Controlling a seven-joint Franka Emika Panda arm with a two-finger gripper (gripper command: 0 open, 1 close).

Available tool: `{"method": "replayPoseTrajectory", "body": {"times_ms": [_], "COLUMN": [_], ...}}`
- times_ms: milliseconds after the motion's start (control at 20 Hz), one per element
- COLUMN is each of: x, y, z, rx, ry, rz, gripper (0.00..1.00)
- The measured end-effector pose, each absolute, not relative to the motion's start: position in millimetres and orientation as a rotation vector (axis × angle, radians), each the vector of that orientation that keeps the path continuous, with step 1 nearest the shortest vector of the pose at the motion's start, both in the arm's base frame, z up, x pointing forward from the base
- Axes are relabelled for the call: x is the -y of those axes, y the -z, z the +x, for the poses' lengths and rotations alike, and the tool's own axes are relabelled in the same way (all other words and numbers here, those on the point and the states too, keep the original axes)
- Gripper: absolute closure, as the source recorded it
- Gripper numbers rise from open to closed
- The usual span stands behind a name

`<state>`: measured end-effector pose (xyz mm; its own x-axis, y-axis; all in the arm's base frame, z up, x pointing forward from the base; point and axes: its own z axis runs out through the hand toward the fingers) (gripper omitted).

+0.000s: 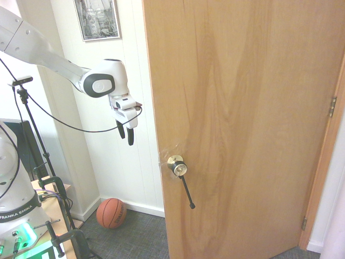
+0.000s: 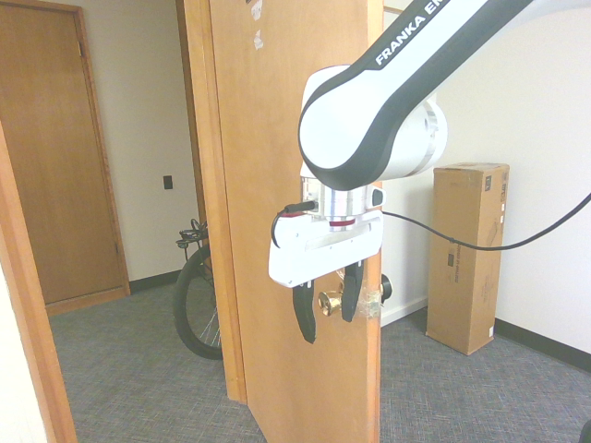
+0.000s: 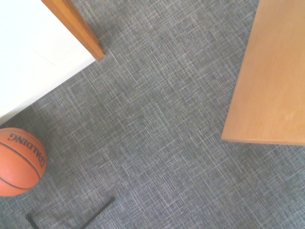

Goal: Close the door

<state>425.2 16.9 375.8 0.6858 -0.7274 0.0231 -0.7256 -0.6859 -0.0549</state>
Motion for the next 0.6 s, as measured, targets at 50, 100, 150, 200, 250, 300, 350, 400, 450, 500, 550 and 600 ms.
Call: {"method": "replayPoseTrajectory", "body": {"times_ms": [50,100,150,200,250,300,350,400,450,500,550,600], "x": [-16.6,-16.0,-17.9,-20.7,-23.4,-24.4,-23.6,-20.2,-16.6,-11.9,-5.0,3.3], "y": [-375.7,-376.4,-377.9,-380.7,-384.8,-389.3,-394.5,-399.7,-406.1,-413.5,-421.3,-429.2], "z": [425.2,424.3,422.2,418.1,411.2,401.4,391.3,380.2,369.3,358.9,348.7,340.4], "rx": [-1.228,-1.229,-1.222,-1.210,-1.200,-1.193,-1.193,-1.199,-1.211,-1.230,-1.254,-1.284], "ry": [0.065,0.064,0.077,0.095,0.114,0.131,0.148,0.158,0.163,0.166,0.168,0.179], "rz": [-2.846,-2.846,-2.847,-2.848,-2.847,-2.844,-2.839,-2.828,-2.814,-2.800,-2.786,-2.764], "gripper": [0.00,0.00,0.00,0.00,0.00,0.00,0.00,0.00,0.00,0.00,0.00,0.00]}}
